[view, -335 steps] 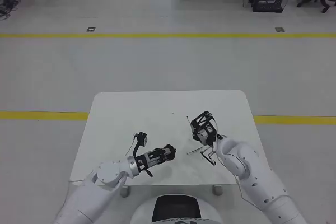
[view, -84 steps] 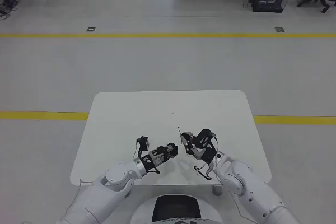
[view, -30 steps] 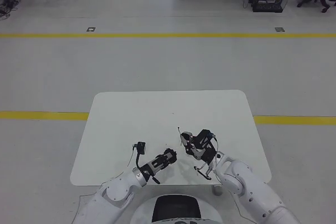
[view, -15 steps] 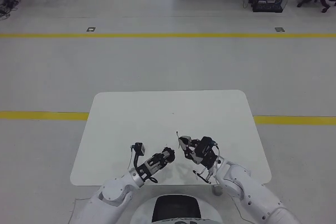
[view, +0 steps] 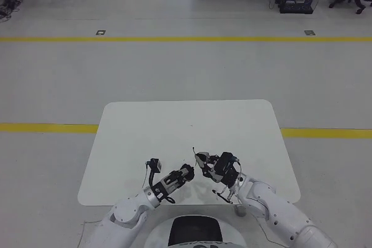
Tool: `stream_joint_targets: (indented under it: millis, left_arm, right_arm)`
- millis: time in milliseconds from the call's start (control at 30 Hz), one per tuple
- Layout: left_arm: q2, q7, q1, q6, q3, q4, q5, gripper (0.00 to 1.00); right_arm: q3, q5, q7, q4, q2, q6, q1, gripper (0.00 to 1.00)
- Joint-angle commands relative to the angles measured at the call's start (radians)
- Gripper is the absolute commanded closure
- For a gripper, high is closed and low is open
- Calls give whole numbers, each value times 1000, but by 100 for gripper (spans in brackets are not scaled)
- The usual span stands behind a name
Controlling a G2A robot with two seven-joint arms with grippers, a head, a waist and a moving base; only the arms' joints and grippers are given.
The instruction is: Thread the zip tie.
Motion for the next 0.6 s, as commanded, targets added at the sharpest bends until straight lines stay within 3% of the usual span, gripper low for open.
stream_joint_targets:
  millis: [0,567]
  left_arm:
    - [-4,-4,2,0,-4,1,3,100]
    - [-36,-45,15,0,-36,8,17,100]
  right_arm:
    - [-6,4,-3,3,3,0,5,100]
    - [-46,25,-26,17,22,0,32,100]
